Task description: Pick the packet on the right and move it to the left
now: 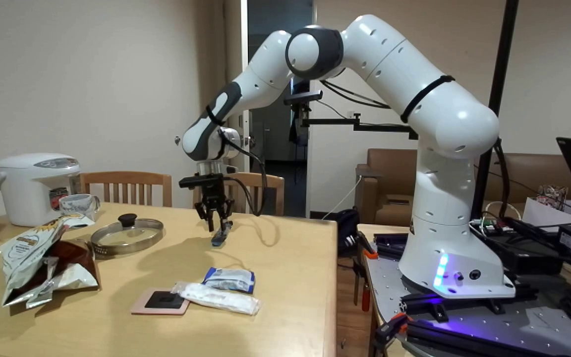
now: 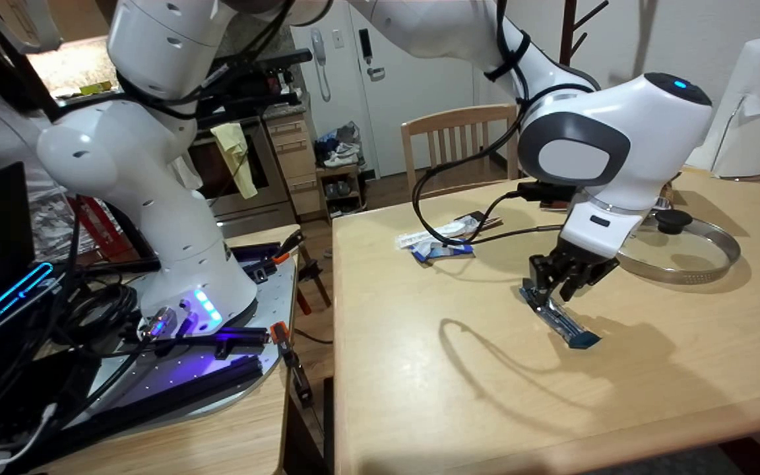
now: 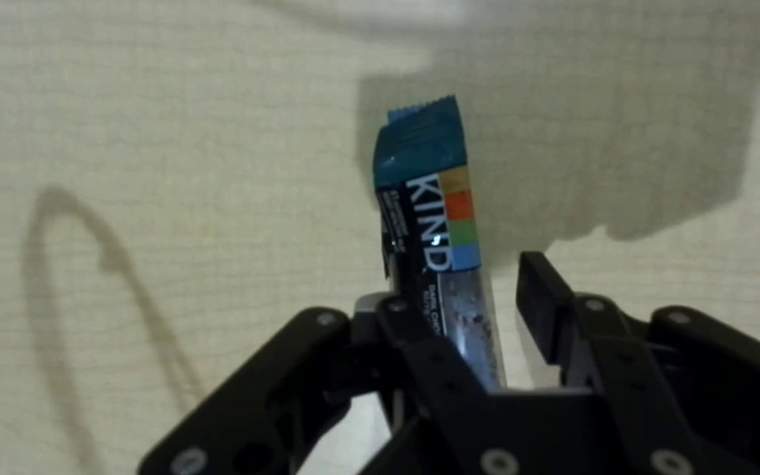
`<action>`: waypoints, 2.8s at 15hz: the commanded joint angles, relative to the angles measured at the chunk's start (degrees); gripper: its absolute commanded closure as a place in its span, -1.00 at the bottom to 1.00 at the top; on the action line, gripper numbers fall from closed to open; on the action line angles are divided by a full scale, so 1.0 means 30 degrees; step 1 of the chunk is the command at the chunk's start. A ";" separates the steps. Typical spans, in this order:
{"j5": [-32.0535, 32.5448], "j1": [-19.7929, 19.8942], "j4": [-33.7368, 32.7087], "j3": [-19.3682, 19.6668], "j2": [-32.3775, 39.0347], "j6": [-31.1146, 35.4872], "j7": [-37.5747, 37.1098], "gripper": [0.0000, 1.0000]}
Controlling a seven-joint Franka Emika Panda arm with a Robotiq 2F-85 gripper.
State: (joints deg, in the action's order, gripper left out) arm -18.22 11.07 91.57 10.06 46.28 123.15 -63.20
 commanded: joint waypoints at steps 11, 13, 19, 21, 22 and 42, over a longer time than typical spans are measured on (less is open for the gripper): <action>0.0071 -0.0177 -0.0151 0.0243 0.0165 0.0091 -0.0291 -0.88; 0.0295 -0.0365 -0.0147 0.0537 0.0280 0.0221 -0.0718 -0.99; 0.0702 -0.0727 -0.0256 0.0926 0.0757 0.0210 -0.1100 -1.00; 0.0738 -0.0847 -0.0321 0.0964 0.0903 0.0194 -0.1150 -1.00; 0.0777 -0.0901 -0.0373 0.0991 0.0969 0.0161 -0.1205 -1.00; 0.0620 -0.0729 -0.0373 0.0706 0.1071 0.0414 -0.0212 1.00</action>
State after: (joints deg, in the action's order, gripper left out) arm -17.30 8.54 89.54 12.76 49.58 123.15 -64.75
